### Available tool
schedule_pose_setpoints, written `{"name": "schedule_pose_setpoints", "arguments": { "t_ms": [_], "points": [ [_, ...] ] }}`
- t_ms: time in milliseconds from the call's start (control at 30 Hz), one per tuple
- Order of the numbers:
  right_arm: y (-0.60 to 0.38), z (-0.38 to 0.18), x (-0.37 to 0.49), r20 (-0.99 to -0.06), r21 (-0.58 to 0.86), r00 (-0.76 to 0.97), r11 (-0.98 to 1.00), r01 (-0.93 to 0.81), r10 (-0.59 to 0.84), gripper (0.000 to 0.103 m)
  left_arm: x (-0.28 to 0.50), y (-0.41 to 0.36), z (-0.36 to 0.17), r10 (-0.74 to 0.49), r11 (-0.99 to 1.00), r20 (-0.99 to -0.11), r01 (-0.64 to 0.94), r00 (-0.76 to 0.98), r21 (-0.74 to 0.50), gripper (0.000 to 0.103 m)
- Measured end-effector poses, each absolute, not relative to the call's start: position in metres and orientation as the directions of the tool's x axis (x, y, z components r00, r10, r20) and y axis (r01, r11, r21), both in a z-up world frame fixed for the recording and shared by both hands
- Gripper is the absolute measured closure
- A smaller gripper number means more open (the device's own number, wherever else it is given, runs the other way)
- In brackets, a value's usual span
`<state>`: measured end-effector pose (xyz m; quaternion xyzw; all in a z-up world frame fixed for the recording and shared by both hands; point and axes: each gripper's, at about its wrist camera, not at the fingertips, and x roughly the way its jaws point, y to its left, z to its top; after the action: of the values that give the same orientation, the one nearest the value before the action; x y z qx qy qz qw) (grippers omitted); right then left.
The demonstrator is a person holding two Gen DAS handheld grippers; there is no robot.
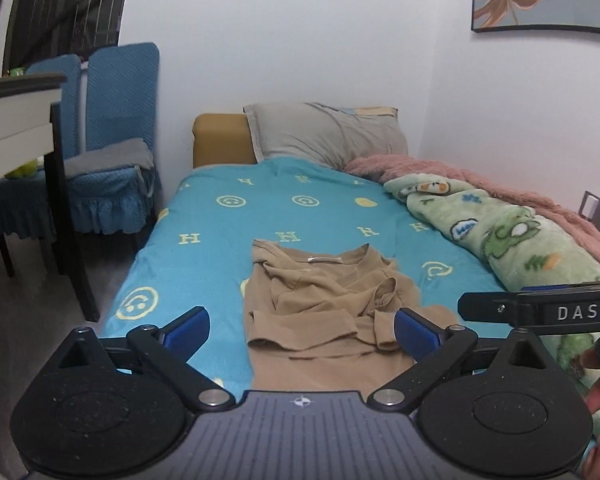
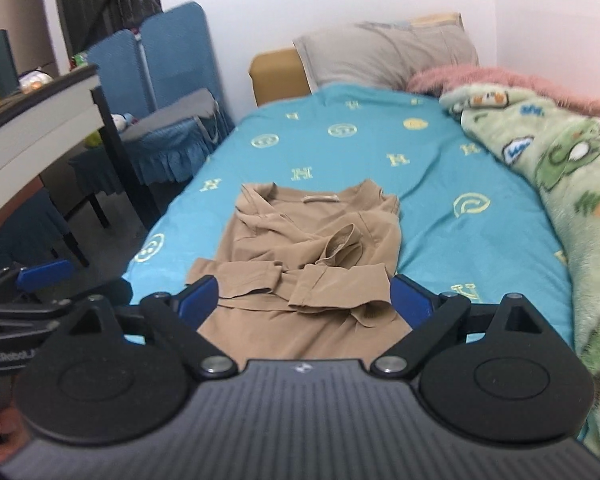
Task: Fold clothes
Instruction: 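Open both grippers and lift them off the folded shirt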
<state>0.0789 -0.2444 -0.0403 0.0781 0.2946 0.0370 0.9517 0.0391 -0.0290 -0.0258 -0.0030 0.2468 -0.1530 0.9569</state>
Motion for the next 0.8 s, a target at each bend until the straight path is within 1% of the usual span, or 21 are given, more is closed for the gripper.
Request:
{"name": "schedule_pose_setpoints", "arguments": {
  "t_ms": [100,233,300,400,500,600,667,800],
  "points": [
    [-0.243,-0.042,0.061,-0.536,0.178,0.836,0.984,-0.024,0.118,0.009,0.021,-0.030,-0.027,-0.292,0.954,-0.466,0.291,0.835,-0.075,0.003],
    [-0.238,-0.046,0.050,-0.548,0.166,0.829,0.986,-0.025,0.114,0.009,0.006,-0.037,-0.034,-0.277,0.954,-0.473,0.300,0.836,-0.029,0.003],
    [-0.237,-0.047,0.047,-0.554,0.149,0.827,0.989,-0.012,0.093,0.009,0.005,-0.038,-0.037,-0.277,0.953,-0.474,0.302,0.836,-0.024,0.003],
    [-0.241,-0.048,0.047,-0.550,0.160,0.830,0.987,0.000,0.089,0.009,0.004,-0.039,-0.041,-0.272,0.953,-0.477,0.302,0.836,-0.013,0.003],
    [-0.242,-0.049,0.045,-0.547,0.134,0.836,0.991,0.025,0.052,0.009,0.003,-0.039,-0.044,-0.266,0.955,-0.491,0.297,0.830,-0.014,0.003],
    [-0.247,-0.052,0.045,-0.554,0.138,0.832,0.989,0.056,0.030,0.009,0.003,-0.038,-0.047,-0.260,0.956,-0.505,0.292,0.823,-0.016,0.003],
    [-0.253,-0.054,0.044,-0.563,0.145,0.826,0.986,0.086,0.011,0.009,0.008,-0.034,-0.053,-0.274,0.956,-0.550,0.288,0.789,-0.062,0.003],
    [-0.269,-0.057,0.044,-0.579,0.220,0.815,0.966,0.139,0.015,0.009,0.029,-0.019,-0.077,-0.349,0.937,-0.684,0.244,0.640,-0.249,0.003]
  ]
}}
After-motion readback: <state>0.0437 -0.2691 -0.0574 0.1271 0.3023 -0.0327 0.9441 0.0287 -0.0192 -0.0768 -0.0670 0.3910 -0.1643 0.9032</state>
